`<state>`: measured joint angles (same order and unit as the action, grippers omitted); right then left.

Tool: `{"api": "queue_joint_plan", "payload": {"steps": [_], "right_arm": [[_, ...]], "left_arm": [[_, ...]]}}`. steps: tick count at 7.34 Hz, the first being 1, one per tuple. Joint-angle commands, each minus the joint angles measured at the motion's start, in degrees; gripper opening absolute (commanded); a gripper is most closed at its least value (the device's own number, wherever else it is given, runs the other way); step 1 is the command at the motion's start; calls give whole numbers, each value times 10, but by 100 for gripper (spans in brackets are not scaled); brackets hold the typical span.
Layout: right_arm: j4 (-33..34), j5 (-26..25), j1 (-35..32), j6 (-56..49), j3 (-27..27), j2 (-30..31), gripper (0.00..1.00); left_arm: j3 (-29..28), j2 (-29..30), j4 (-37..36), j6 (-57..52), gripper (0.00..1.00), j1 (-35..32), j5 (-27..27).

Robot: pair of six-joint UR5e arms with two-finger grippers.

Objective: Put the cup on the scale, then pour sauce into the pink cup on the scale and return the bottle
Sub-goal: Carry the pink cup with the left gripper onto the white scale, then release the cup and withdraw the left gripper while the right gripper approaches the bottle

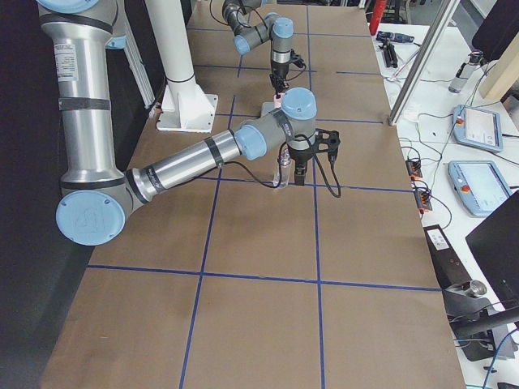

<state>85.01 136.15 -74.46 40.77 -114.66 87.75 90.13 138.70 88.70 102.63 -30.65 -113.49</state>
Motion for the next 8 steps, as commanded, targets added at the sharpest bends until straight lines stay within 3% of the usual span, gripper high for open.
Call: {"api": "queue_joint_plan", "payload": {"steps": [1,2,3,5,8], "right_arm": [[1,-5,24,40,-27,4,100],[1,-14,40,57,-37,4,100],[1,-40,68,97,-55,5,100],[1,-60,105,137,-94,20,100],[1,-161,216,206,-168,58,100]], "left_arm": [[11,-2,2,-6,7,2,1],[14,-4,1,-22,88,2,3],[37,-18,0,-27,100,2,3],[103,-42,-15,-45,100,0,-1],[148,-45,-65,-108,100,-41,-2]]}}
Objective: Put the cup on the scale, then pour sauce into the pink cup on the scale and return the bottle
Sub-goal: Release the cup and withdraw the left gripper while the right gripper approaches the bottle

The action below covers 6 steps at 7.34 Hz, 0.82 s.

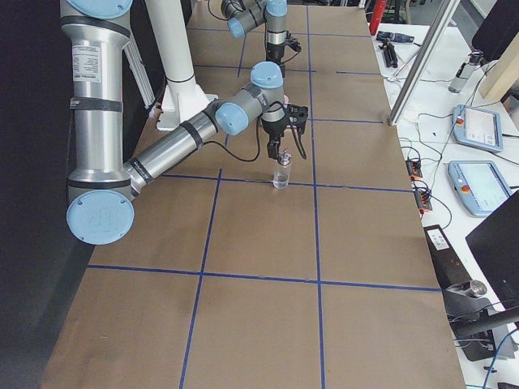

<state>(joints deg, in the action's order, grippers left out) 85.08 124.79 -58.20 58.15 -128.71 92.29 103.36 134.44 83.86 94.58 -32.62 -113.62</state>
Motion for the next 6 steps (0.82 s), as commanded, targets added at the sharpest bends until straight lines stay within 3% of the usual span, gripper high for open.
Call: {"api": "queue_joint_plan", "payload": {"steps": [1,2,4,6], "right_arm": [[-5,-115,103,36,-52,36,100],[-6,-164,131,53,-62,38,100],[-60,-237,178,71,-64,64,100],[-199,-312,225,71,-59,159,100]], "left_arm": [[43,-8,-32,-61,100,-51,-4],[68,-22,-57,-116,100,-92,-37],[125,-97,-65,-231,100,-123,-50],[178,-168,-66,-389,100,-158,-47]]}}
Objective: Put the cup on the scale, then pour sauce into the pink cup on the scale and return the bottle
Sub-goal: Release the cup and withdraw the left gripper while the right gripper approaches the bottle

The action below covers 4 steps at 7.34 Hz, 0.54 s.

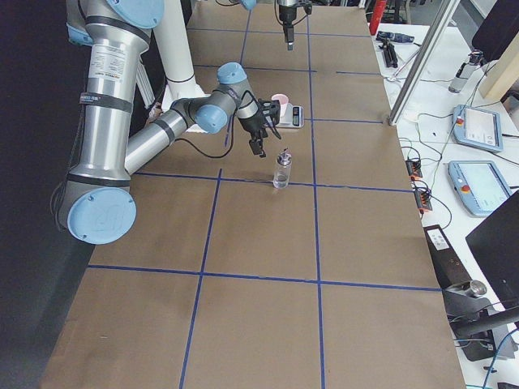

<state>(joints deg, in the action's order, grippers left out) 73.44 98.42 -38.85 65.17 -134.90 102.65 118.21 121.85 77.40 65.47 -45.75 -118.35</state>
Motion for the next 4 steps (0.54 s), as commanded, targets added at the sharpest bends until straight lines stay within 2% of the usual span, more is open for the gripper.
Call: {"api": "queue_joint_plan", "payload": {"steps": [1,3,4], "right_arm": [[-123,-79,51,0,17,67,100],[-194,-174,90,-1,56,65,100],[-273,-208,98,-7,105,65,100]], "left_arm": [[35,-74,-1,-169,100,-49,1],[40,-117,0,-279,100,-100,-4],[36,-135,1,-317,100,-105,0]]}}
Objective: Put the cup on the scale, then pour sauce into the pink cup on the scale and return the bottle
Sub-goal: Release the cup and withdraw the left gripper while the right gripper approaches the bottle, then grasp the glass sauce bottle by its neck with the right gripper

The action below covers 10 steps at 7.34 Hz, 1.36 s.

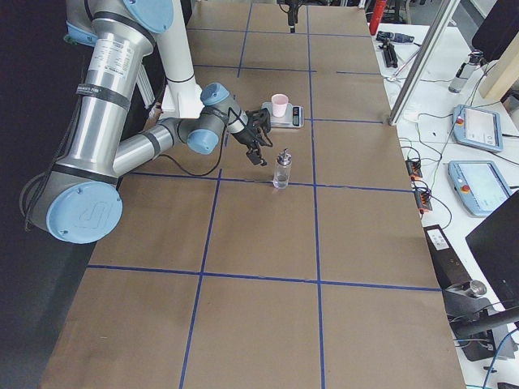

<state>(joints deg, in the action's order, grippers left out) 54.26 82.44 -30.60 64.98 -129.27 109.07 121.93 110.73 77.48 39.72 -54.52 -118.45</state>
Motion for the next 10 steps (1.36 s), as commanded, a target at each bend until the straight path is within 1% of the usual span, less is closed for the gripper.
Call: {"api": "queue_joint_plan", "payload": {"steps": [1,2,3,4,5,6,7,8,10], "right_arm": [[-175,-91,31,-6,112,1,100],[-200,-138,51,-10,126,1,100],[-201,-184,80,-11,129,1,100],[-201,-217,107,-11,135,-1,100],[-201,-234,123,-11,136,-3,100],[-201,-249,128,-11,139,-4,100],[-201,-270,134,-10,153,-6,100],[-202,-288,142,-11,164,-16,100],[-203,-302,143,-11,191,-45,100]], "left_arm": [[-2,-48,6,-116,100,-18,1],[-14,-53,7,-177,100,-48,1],[-21,-56,7,-240,100,-79,0],[-34,-56,7,-252,100,-88,-1],[-47,-56,9,-252,100,-93,-1],[-95,-41,21,-250,100,-97,-5],[-127,-36,56,-252,100,-98,-6],[-139,-42,90,-255,100,-100,-6],[-162,-42,103,-257,100,-100,-5]]}}
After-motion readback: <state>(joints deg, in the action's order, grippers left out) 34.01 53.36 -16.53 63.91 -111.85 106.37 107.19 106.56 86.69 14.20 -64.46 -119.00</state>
